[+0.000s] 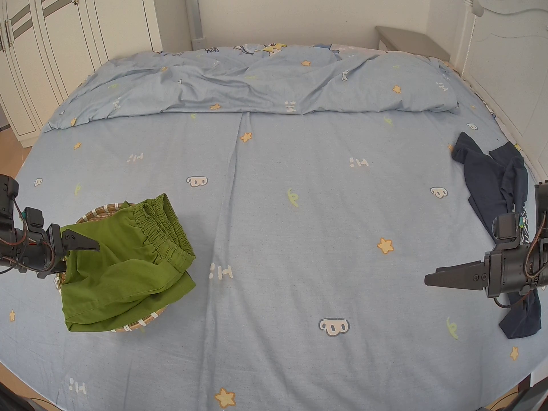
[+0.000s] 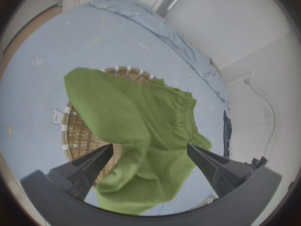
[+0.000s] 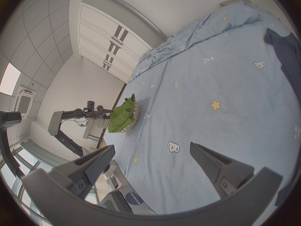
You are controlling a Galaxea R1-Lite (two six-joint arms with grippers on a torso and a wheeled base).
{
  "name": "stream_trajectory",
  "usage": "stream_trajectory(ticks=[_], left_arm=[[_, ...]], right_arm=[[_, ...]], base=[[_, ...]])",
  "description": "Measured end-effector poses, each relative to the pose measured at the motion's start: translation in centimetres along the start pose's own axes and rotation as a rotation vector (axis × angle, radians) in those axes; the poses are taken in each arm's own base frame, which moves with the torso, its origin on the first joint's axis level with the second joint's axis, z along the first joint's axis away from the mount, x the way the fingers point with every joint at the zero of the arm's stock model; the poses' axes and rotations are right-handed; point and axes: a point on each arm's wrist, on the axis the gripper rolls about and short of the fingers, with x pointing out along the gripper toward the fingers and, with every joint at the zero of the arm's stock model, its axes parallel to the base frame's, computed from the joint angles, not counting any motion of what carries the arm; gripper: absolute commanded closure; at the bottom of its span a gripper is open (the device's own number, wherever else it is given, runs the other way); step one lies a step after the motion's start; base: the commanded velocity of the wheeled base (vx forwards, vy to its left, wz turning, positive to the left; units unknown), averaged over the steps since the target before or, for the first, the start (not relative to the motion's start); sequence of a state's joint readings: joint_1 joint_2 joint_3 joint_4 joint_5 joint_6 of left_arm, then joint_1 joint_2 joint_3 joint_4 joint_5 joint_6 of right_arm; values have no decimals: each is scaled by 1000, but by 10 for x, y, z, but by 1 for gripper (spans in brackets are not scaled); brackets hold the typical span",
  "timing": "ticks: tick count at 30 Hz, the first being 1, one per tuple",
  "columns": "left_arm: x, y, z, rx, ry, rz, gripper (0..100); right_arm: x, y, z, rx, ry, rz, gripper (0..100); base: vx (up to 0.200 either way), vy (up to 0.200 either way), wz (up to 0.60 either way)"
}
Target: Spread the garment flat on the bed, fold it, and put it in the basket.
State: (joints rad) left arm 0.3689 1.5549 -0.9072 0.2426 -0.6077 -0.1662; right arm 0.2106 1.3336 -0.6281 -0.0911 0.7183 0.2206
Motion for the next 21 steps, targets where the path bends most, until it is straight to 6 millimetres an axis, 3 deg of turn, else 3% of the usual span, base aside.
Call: stream_trajectory(ticks=[7, 12, 17, 21], left_arm=[[-36, -29, -9, 86, -101, -2, 0], [-68, -55, -28, 173, -183, -40, 0], [-101, -79, -67, 266, -226, -105, 0], [-126, -87, -108, 330, -254, -155, 0]], right_arm=[[-21, 17, -4, -70, -74, 11, 0], [-39, 29, -24, -136, -113, 18, 0], [-59, 39, -61, -195, -156, 22, 0], [-77, 46, -94, -237, -216, 20, 0]], base=[[0, 0, 0], [0, 0, 0], [0, 0, 0], [0, 0, 0]])
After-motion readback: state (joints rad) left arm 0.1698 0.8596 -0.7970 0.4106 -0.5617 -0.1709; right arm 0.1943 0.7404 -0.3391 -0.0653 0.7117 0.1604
